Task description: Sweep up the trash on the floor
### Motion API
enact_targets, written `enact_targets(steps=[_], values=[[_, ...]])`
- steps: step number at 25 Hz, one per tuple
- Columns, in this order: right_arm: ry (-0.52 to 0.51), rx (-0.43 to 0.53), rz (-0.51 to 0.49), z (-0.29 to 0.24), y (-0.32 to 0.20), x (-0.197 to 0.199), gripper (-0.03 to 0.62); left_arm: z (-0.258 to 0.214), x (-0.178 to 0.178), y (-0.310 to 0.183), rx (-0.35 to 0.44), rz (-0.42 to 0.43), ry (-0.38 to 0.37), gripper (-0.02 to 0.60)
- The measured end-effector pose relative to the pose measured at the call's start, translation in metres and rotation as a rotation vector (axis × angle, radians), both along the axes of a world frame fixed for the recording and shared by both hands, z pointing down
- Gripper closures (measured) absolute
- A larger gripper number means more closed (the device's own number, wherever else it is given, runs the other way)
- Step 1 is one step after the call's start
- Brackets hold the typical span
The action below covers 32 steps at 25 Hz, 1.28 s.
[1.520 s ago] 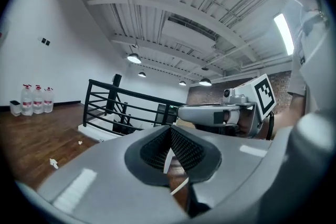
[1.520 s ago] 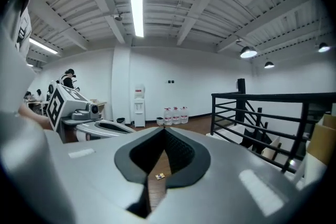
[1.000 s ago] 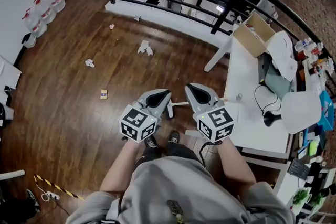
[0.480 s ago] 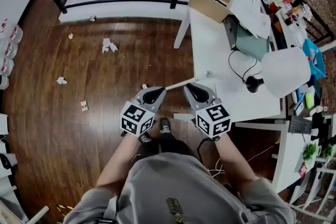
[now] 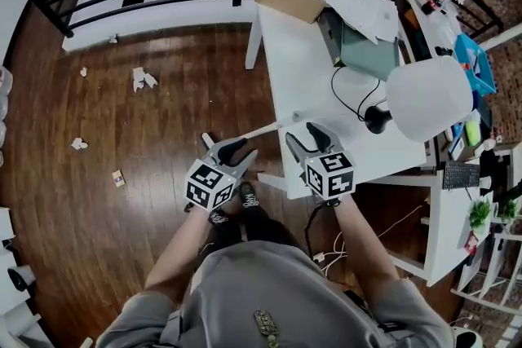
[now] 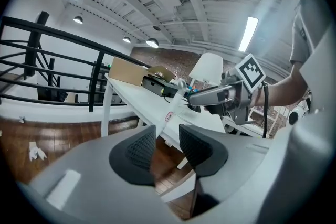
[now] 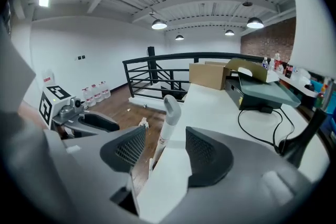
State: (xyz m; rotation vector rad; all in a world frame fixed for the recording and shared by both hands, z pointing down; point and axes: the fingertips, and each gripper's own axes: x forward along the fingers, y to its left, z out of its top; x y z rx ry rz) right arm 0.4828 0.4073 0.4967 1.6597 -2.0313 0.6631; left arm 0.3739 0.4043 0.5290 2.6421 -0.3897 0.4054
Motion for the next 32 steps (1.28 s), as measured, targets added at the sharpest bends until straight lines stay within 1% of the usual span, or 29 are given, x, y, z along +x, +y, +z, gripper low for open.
enact_targets(steps=[4,7,11,16,19,22,26,32], values=[[-0.04,-0.028,-0.048,0.016,-0.023,0.004,0.321,0.022,0.001,0.0,-0.032,-0.013,-0.044,0.463],[-0.062,-0.054,-0.111,0.028,-0.037,-0.002,0.321,0.035,-0.002,-0.002,-0.051,-0.037,-0.072,0.463],[-0.062,-0.083,-0.195,0.04,-0.051,-0.017,0.332,0.051,-0.011,-0.008,-0.074,-0.082,-0.106,0.463],[-0.044,-0.141,-0.275,0.055,-0.054,-0.033,0.375,0.066,-0.023,-0.008,-0.104,-0.118,-0.129,0.463],[-0.026,-0.158,-0.295,0.055,-0.053,-0.037,0.427,0.072,-0.029,-0.004,-0.124,-0.134,-0.132,0.463],[-0.025,-0.182,-0.339,0.054,-0.046,-0.048,0.496,0.075,-0.037,-0.002,-0.143,-0.161,-0.129,0.463],[-0.019,-0.191,-0.386,0.052,-0.037,-0.064,0.5,0.078,-0.046,-0.001,-0.153,-0.19,-0.127,0.463],[0.008,-0.173,-0.46,0.042,-0.025,-0.09,0.507,0.079,-0.057,0.006,-0.158,-0.218,-0.126,0.465]])
